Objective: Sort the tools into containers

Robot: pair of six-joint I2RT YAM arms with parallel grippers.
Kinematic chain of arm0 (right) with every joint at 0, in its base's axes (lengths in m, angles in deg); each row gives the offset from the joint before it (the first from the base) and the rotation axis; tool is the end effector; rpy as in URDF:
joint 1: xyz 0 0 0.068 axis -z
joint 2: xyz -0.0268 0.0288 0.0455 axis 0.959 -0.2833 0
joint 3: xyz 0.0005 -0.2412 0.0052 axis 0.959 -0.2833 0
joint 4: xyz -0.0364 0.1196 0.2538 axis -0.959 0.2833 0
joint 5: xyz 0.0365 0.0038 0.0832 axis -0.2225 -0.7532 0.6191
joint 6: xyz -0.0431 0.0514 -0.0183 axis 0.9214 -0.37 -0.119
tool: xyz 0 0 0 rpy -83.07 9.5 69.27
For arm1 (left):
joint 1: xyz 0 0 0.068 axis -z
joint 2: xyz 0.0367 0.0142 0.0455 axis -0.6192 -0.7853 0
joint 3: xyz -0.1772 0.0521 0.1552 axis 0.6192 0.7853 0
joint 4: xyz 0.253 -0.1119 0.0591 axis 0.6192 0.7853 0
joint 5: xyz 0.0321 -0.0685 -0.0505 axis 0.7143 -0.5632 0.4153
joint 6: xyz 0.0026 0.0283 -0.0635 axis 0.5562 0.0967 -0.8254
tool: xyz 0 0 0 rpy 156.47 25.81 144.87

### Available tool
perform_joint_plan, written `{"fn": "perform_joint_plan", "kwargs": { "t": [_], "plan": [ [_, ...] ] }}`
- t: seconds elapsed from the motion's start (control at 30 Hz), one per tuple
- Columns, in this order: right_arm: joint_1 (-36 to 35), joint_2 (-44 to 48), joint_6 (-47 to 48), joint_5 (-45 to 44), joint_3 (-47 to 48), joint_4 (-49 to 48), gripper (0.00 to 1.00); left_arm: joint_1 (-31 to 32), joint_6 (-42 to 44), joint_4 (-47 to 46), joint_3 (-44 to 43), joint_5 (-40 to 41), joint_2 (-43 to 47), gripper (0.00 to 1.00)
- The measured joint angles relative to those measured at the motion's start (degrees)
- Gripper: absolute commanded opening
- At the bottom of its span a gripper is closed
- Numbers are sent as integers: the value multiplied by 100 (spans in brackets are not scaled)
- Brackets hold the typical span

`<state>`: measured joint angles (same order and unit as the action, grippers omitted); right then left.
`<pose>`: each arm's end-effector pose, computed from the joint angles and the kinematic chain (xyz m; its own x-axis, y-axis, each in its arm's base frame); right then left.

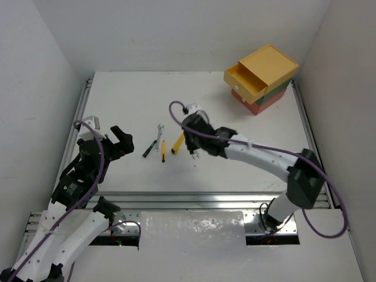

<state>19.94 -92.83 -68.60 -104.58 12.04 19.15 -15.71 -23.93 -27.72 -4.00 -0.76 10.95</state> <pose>0.2482 0.2989 0.1879 -0.7123 0.0204 -0.7016 -0.1672 0.9659 0.1978 0.1767 -0.0484 0.3109 -0.3198 -0.3165 -0.8931 -0.1605 0.9470 -0.2781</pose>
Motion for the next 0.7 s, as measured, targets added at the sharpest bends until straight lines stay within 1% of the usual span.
{"fn": "perform_joint_plan", "kwargs": {
  "t": [0.07,0.13,0.17,0.23,0.3,0.33,0.4,0.5,0.63,0.7],
  "plan": [
    [542,461,857,608,179,-98,7,0,0,0,0,0,4,100],
    [1226,599,1714,916,619,-85,7,0,0,0,0,0,11,100],
    [1545,581,2199,986,916,-87,7,0,0,0,0,0,15,100],
    [2114,461,3115,962,1493,-48,2,0,0,0,0,0,22,100],
    [2507,184,3976,896,2184,59,0,0,0,0,0,0,22,100],
    [2603,79,4240,885,2391,55,0,0,0,0,0,0,22,100],
    [2883,-208,5080,850,2830,24,0,0,0,0,0,0,22,100],
    [3220,-551,5860,767,3174,96,0,0,0,0,0,2,20,100],
    [3676,-1176,6376,772,3838,223,1,0,-2,0,0,4,20,100],
    [3862,-1443,6524,772,4109,291,7,0,0,0,0,4,17,100]
  ]
}}
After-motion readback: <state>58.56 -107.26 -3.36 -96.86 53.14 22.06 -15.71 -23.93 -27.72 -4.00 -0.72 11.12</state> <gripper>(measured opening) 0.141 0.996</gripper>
